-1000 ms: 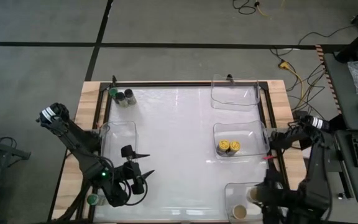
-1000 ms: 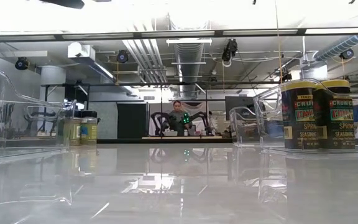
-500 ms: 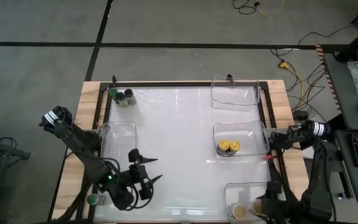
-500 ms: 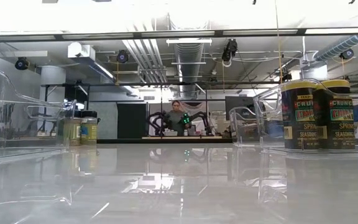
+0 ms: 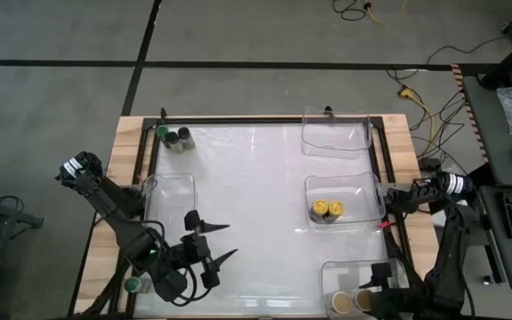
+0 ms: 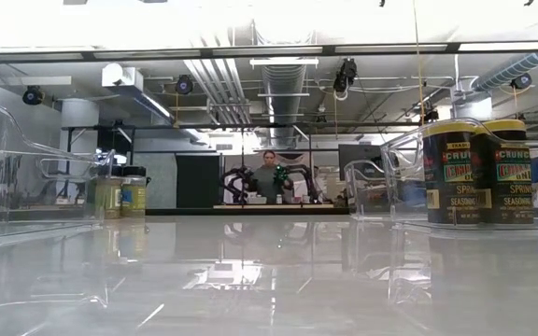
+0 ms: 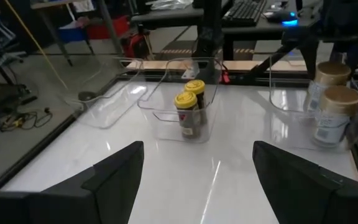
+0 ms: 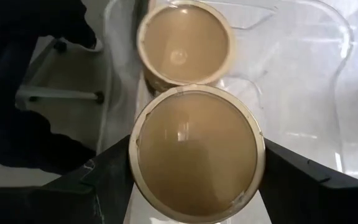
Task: Sort spices by type
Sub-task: Put the brown seasoning bottle into the bottom right transparent bin
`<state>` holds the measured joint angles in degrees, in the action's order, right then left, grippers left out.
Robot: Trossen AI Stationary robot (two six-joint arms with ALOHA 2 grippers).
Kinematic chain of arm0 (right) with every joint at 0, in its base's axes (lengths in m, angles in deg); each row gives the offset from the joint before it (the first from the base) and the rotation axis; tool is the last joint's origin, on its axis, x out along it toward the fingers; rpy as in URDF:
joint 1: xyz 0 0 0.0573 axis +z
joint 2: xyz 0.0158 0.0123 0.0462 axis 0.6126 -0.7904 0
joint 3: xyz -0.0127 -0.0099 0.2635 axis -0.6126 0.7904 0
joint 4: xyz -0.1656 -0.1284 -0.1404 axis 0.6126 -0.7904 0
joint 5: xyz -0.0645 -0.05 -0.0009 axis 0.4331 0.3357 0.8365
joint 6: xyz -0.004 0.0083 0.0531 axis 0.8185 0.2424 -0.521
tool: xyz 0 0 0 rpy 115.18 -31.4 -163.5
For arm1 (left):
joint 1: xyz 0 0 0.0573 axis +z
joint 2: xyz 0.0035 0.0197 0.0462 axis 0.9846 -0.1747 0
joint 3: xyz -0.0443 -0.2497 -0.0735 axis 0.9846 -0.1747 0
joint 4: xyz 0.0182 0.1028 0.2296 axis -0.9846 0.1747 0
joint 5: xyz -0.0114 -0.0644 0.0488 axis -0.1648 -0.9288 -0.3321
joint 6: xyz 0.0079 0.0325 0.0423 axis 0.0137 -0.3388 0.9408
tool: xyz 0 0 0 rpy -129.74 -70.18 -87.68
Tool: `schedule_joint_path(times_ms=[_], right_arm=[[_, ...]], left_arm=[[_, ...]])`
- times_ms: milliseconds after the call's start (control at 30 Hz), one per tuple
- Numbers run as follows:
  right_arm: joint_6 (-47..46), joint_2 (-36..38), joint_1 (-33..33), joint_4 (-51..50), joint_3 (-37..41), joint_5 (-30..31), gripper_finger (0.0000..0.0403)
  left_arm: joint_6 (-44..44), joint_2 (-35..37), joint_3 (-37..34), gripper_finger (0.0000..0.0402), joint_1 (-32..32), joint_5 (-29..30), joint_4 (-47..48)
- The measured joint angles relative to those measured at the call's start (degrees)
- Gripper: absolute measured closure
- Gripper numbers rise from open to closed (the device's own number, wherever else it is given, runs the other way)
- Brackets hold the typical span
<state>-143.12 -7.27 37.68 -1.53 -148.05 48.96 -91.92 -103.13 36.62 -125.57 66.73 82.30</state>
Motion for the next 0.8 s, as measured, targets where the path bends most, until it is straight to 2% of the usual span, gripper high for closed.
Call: schedule_joint_path(times_ms=[300, 533, 800], right_arm=[[3.47, 0.0, 0.02, 1.91, 0.3, 0.5, 0.0127], [3.69, 0.0, 0.04, 4.17, 2.9, -0.42, 0.0133], [2.85, 0.0, 0.04, 6.77, 4.79, -0.61, 0.0125]], left_arm=[[-8.65, 0.0, -3.58, 0.0117, -0.13, -0.09, -0.65], [-5.51, 0.0, -3.68, 0.0117, -0.47, -1.66, -7.37], [-5.23, 0.01, -3.48, 0.0117, -1.12, -1.67, -8.31]])
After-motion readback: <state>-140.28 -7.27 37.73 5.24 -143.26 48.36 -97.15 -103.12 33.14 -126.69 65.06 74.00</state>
